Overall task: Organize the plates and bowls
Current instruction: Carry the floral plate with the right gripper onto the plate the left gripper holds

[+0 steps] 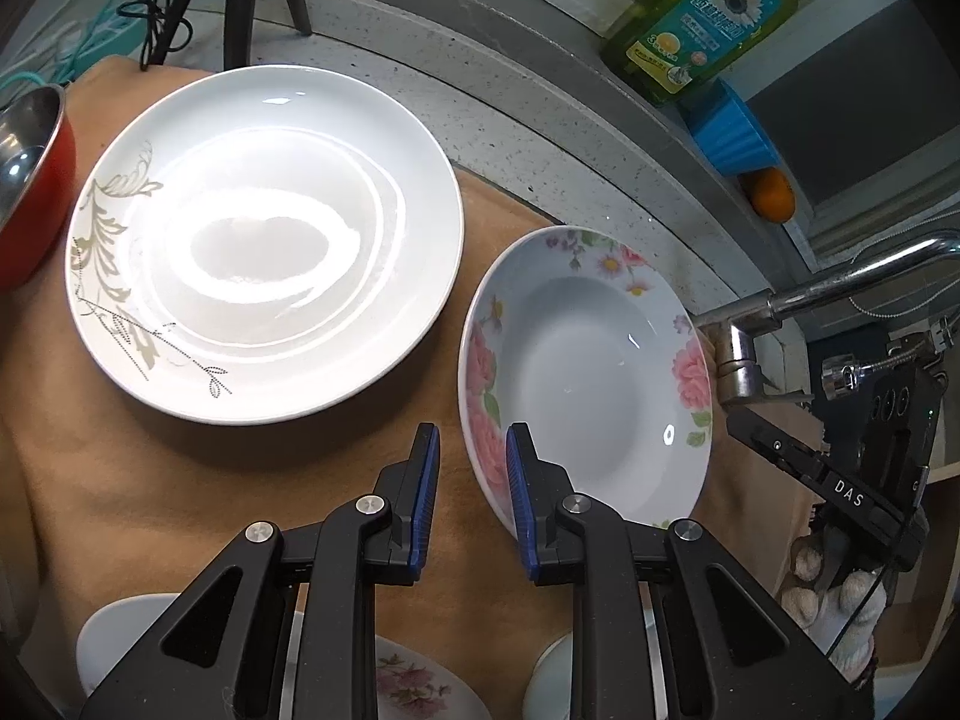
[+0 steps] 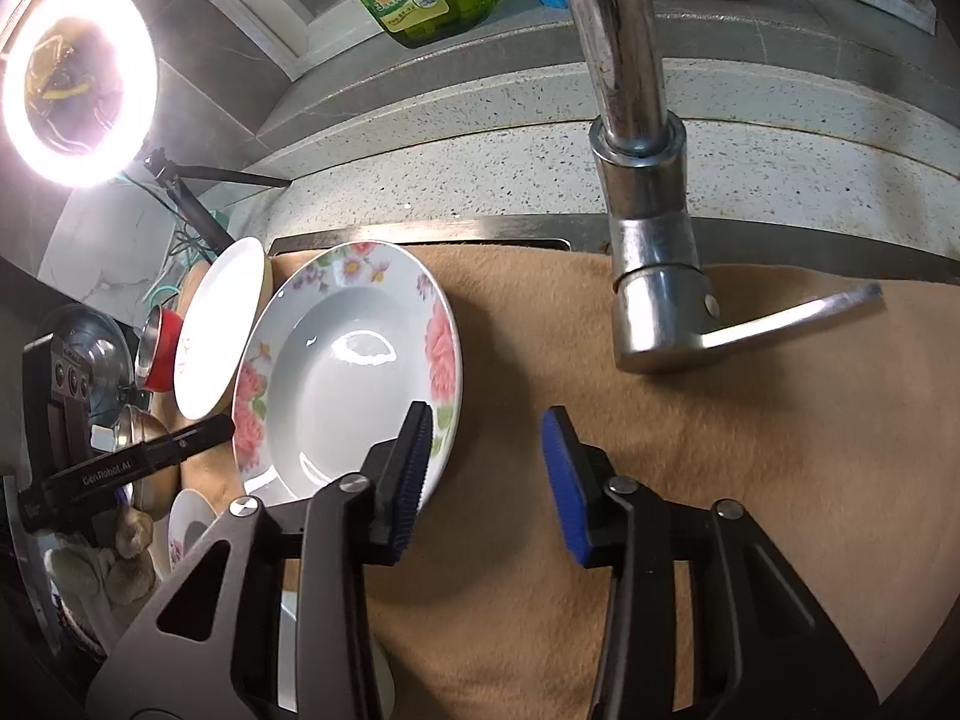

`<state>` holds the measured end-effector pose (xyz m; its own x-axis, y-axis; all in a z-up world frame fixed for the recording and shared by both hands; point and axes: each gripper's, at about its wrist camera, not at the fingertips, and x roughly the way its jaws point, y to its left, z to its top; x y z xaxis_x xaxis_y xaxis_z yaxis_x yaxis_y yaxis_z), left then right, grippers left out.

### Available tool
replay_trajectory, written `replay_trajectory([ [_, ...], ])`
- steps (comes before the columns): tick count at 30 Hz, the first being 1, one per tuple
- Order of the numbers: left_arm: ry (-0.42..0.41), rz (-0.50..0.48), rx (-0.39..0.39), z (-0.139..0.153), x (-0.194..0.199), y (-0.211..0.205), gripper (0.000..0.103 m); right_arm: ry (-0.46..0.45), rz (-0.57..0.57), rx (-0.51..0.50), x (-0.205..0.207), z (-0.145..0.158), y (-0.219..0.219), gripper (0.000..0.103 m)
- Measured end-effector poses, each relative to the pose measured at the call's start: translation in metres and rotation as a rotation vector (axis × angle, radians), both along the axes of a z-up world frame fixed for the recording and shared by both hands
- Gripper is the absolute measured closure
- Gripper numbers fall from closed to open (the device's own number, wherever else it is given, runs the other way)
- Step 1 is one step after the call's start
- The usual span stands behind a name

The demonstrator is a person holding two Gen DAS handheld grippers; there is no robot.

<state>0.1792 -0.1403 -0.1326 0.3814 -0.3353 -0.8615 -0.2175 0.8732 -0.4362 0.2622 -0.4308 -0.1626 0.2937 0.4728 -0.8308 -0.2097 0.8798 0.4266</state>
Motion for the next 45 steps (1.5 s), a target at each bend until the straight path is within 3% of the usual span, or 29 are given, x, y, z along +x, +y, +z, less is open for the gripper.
replay_trajectory([
  [13,0.005,-0.003,-0.006,-0.009,0.005,0.003,0.082,-0.008,0.032,-0.027,0.014,-0.003,0.022,0.077],
  [15,0.005,-0.004,-0.008,-0.010,0.007,0.004,0.088,-0.002,0.031,-0.029,0.017,-0.007,0.023,0.080],
  [17,0.000,-0.008,-0.008,-0.010,0.008,0.004,0.090,0.012,0.030,-0.021,0.019,-0.011,0.024,0.087],
  [23,-0.008,-0.028,0.009,-0.009,0.012,0.000,0.094,0.023,0.035,-0.002,0.023,-0.017,0.025,0.093],
  [38,-0.023,-0.045,0.030,-0.005,0.015,-0.006,0.094,0.014,0.021,-0.009,0.020,-0.014,0.024,0.093],
  [45,-0.054,-0.047,0.019,0.009,0.010,-0.001,0.094,-0.010,0.007,-0.003,0.014,0.001,0.021,0.093],
])
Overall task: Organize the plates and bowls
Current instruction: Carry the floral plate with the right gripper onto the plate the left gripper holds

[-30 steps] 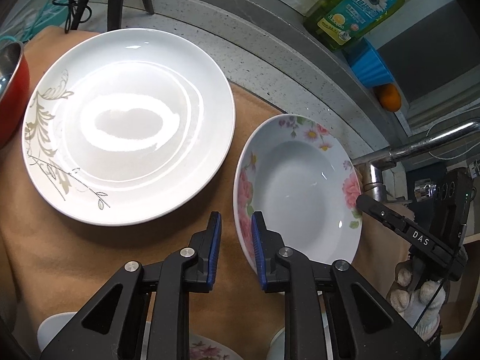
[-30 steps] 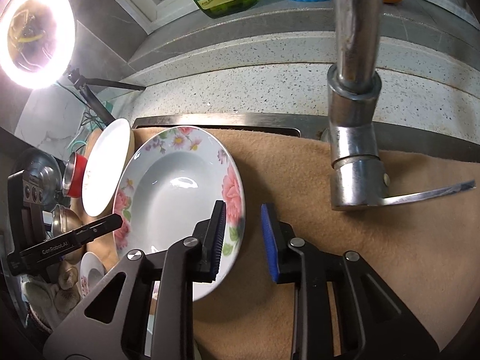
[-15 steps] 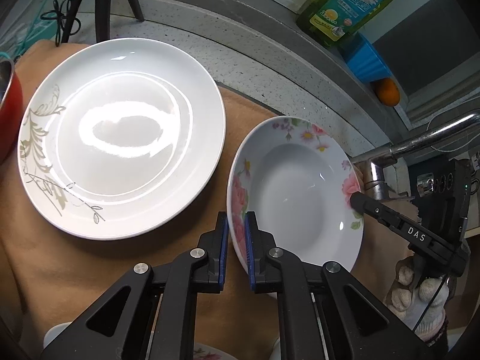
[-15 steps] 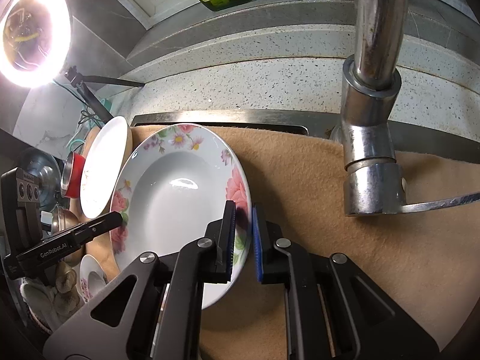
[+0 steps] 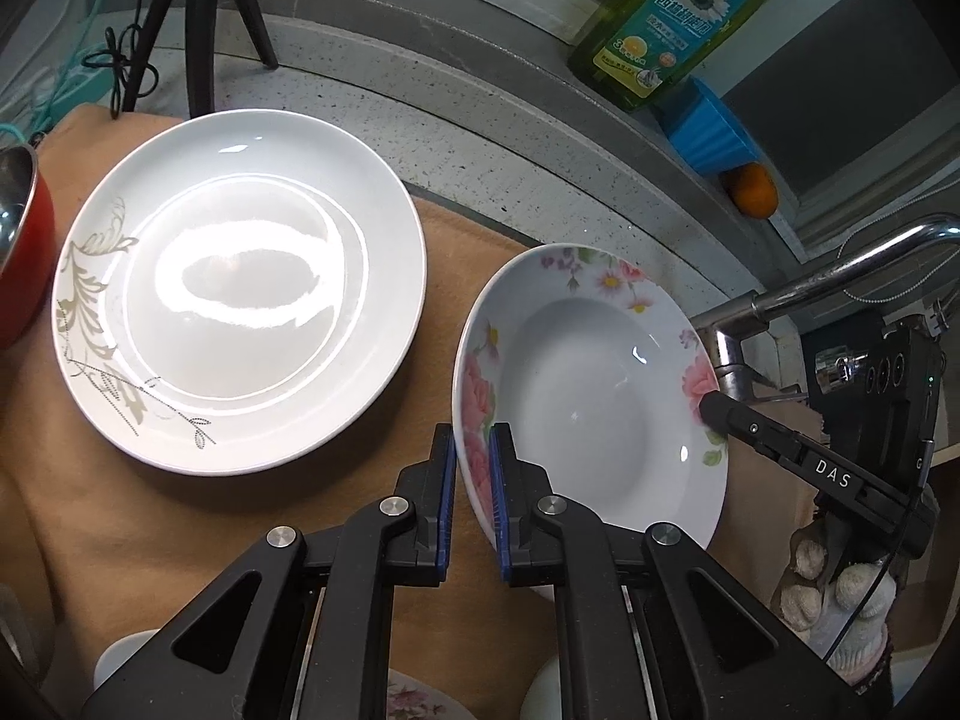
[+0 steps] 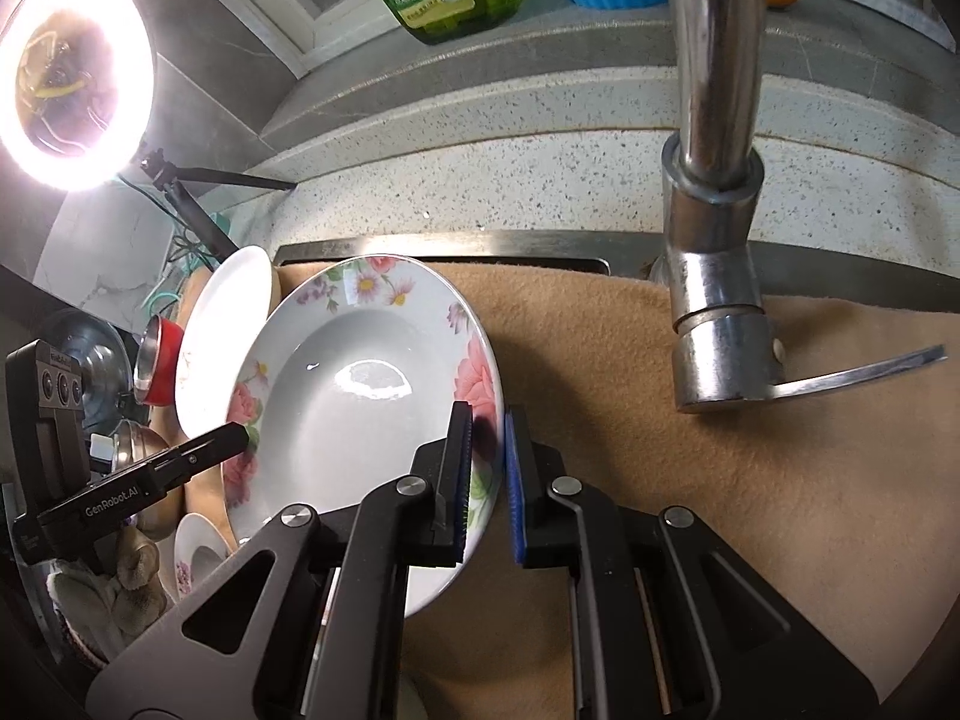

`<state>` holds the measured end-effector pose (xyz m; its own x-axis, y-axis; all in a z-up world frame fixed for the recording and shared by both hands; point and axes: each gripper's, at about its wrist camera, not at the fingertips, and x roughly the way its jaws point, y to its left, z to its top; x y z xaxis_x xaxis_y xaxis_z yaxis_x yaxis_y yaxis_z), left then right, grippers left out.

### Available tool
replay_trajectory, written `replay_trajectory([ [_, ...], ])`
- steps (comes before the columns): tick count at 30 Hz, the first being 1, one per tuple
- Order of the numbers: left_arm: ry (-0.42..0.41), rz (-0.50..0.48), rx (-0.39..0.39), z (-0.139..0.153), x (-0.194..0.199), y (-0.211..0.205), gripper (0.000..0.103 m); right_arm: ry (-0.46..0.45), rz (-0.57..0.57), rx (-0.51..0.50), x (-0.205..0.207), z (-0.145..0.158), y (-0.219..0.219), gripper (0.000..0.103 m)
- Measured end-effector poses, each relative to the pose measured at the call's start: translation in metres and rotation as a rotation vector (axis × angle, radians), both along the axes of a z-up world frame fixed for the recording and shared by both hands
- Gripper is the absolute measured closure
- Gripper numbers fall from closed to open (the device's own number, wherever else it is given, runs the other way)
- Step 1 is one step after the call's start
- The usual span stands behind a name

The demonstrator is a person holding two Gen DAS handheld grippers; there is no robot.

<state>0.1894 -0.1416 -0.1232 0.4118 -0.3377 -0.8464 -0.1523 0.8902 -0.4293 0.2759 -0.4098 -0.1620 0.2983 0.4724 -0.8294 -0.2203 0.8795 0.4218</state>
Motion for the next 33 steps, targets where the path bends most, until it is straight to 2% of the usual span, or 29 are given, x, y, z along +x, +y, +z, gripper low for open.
replay_trajectory([
  [12,-0.066,-0.013,-0.017,0.038,-0.026,0.022,0.094,-0.052,0.002,0.028,-0.025,0.045,0.012,0.093],
  [21,-0.104,-0.041,-0.011,0.060,-0.067,0.051,0.094,-0.091,0.022,0.044,-0.072,0.073,0.036,0.093],
  [27,-0.107,-0.043,-0.003,0.065,-0.102,0.073,0.094,-0.104,0.038,0.054,-0.115,0.081,0.057,0.093],
  [33,-0.079,-0.042,-0.012,0.057,-0.132,0.089,0.093,-0.095,0.056,0.074,-0.153,0.081,0.073,0.093],
])
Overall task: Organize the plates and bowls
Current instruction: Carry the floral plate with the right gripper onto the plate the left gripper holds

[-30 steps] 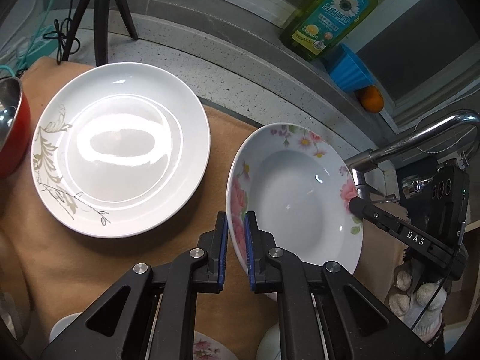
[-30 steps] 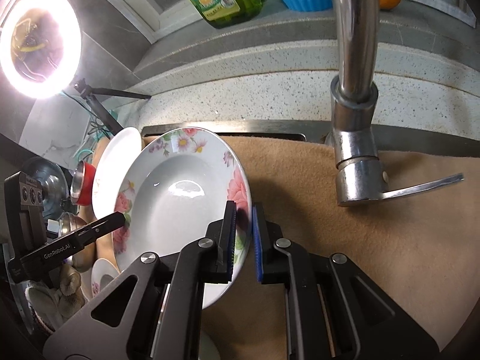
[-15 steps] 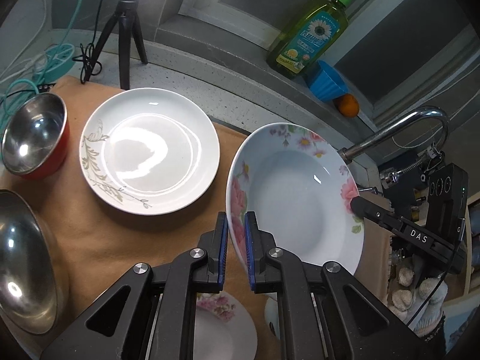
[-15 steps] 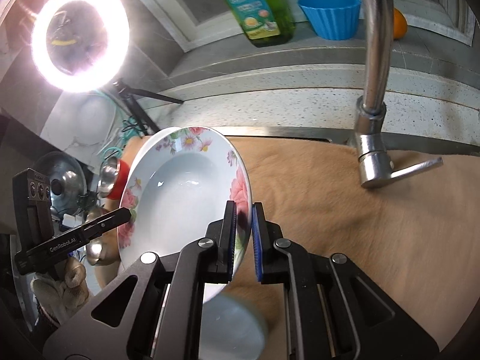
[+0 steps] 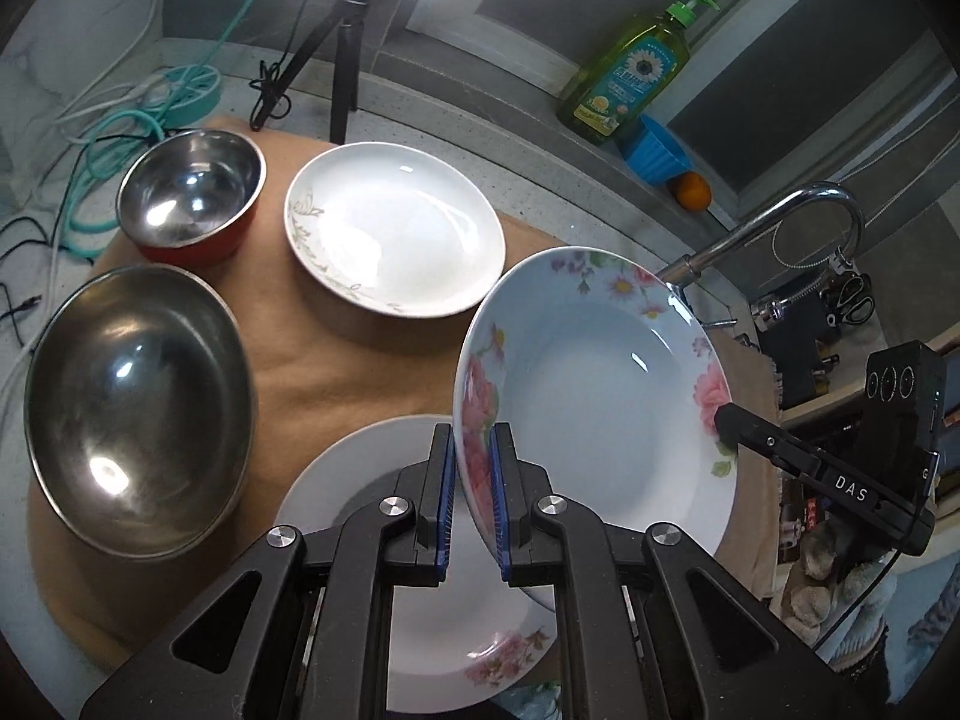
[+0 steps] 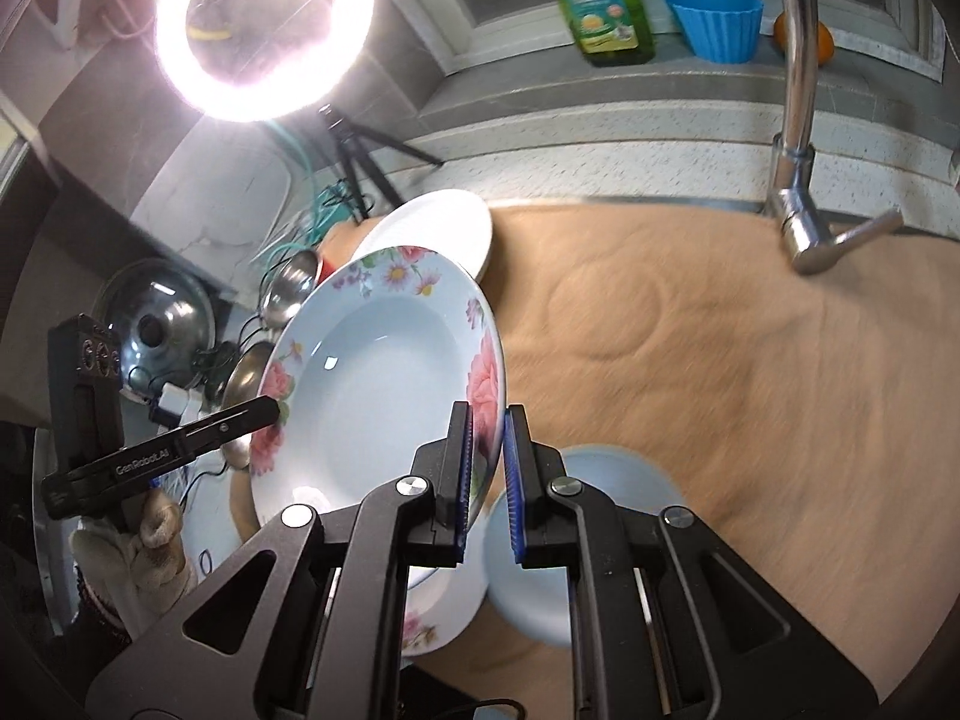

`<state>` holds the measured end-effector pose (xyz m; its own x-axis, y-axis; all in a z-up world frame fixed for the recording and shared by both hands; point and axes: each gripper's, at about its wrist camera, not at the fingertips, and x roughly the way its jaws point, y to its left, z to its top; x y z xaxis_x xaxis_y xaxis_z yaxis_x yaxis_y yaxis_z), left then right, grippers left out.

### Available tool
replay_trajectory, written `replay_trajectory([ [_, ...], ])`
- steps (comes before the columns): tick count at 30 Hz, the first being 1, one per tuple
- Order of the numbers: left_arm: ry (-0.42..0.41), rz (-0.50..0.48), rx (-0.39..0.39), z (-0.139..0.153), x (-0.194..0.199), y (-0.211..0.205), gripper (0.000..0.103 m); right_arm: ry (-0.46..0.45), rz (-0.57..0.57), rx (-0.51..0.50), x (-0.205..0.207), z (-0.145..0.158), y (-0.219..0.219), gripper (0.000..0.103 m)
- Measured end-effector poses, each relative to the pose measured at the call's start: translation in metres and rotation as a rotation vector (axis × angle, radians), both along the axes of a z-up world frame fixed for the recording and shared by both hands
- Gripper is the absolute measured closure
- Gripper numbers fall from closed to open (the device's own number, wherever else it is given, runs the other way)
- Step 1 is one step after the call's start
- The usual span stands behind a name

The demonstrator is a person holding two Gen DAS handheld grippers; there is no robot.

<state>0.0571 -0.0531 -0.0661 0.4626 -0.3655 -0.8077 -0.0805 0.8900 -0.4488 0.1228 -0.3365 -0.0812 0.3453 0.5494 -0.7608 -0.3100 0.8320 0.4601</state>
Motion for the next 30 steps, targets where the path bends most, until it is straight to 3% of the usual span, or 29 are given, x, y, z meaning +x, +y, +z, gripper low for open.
replay_trajectory([
  [12,0.069,0.000,0.009,-0.029,-0.041,0.019,0.094,0.041,0.028,-0.031,-0.045,-0.027,0.025,0.093],
  [30,0.142,0.015,0.021,-0.063,-0.058,0.034,0.094,0.089,0.051,-0.080,-0.061,-0.065,0.050,0.093],
])
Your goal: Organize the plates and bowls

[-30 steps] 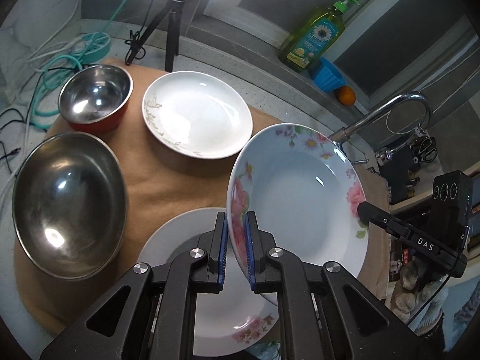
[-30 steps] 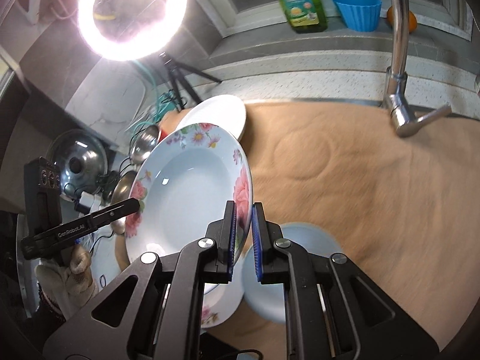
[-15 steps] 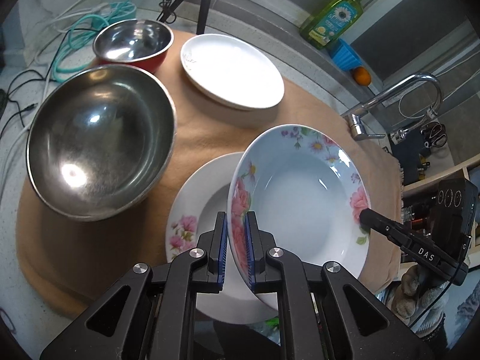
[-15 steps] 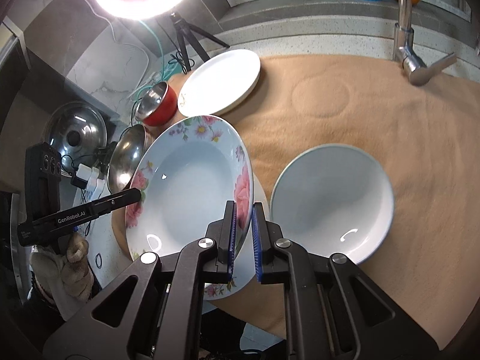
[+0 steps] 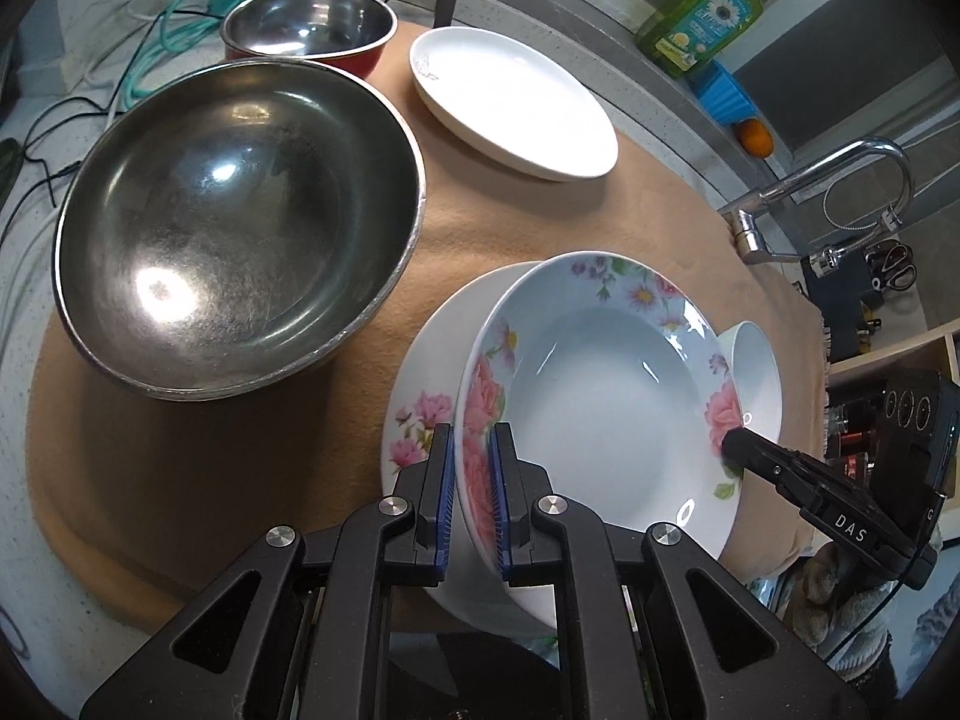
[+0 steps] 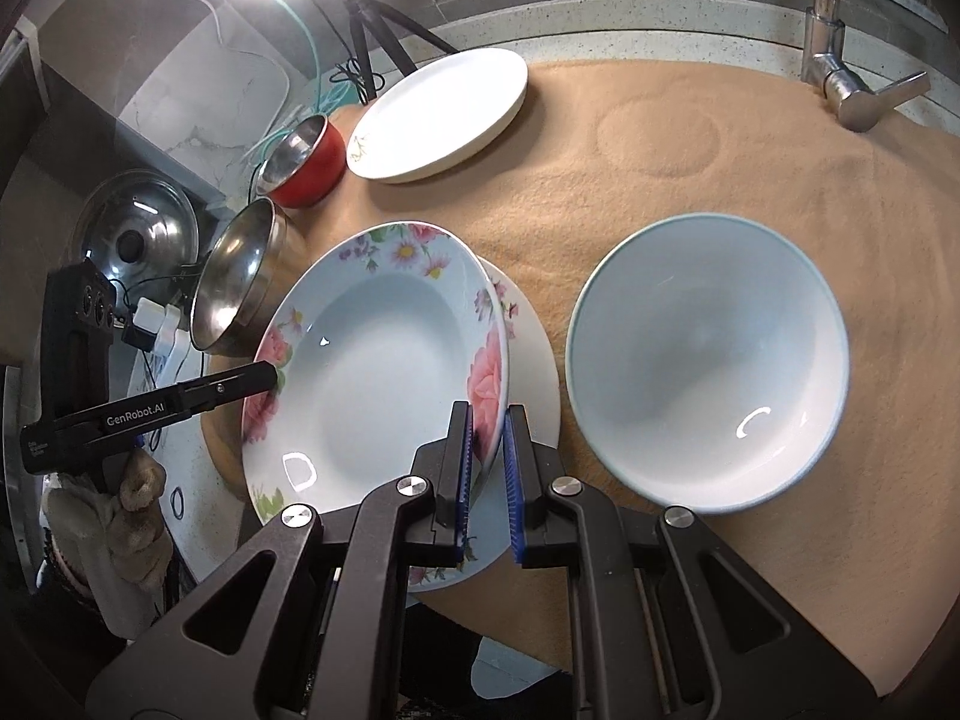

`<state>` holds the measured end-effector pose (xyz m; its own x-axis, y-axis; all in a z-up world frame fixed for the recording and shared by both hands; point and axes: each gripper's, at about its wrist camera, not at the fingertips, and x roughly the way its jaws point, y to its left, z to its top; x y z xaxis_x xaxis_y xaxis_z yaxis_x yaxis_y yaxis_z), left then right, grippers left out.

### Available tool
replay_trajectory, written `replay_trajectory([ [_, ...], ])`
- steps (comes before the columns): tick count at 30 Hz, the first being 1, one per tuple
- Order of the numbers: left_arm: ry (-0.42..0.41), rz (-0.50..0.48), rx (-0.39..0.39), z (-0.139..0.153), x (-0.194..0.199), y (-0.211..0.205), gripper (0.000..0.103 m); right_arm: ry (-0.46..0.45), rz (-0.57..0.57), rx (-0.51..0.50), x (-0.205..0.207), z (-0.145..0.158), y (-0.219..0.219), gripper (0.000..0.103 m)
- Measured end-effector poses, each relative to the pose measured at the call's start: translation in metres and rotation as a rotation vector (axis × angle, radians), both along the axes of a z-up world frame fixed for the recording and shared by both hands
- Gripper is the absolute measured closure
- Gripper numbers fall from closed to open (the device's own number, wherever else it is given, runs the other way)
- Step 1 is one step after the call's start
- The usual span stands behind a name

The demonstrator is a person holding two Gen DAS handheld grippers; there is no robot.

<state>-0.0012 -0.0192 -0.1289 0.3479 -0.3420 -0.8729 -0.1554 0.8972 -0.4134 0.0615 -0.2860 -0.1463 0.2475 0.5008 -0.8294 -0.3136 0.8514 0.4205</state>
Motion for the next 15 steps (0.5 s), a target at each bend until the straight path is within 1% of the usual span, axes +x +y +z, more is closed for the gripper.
replay_trajectory([
  [7,0.017,-0.004,0.011,-0.008,0.001,0.003,0.094,0.011,0.011,-0.026,0.000,-0.011,0.008,0.093],
  [15,0.024,-0.007,0.017,-0.012,0.004,0.000,0.094,0.029,0.019,-0.045,-0.001,-0.017,0.010,0.092],
])
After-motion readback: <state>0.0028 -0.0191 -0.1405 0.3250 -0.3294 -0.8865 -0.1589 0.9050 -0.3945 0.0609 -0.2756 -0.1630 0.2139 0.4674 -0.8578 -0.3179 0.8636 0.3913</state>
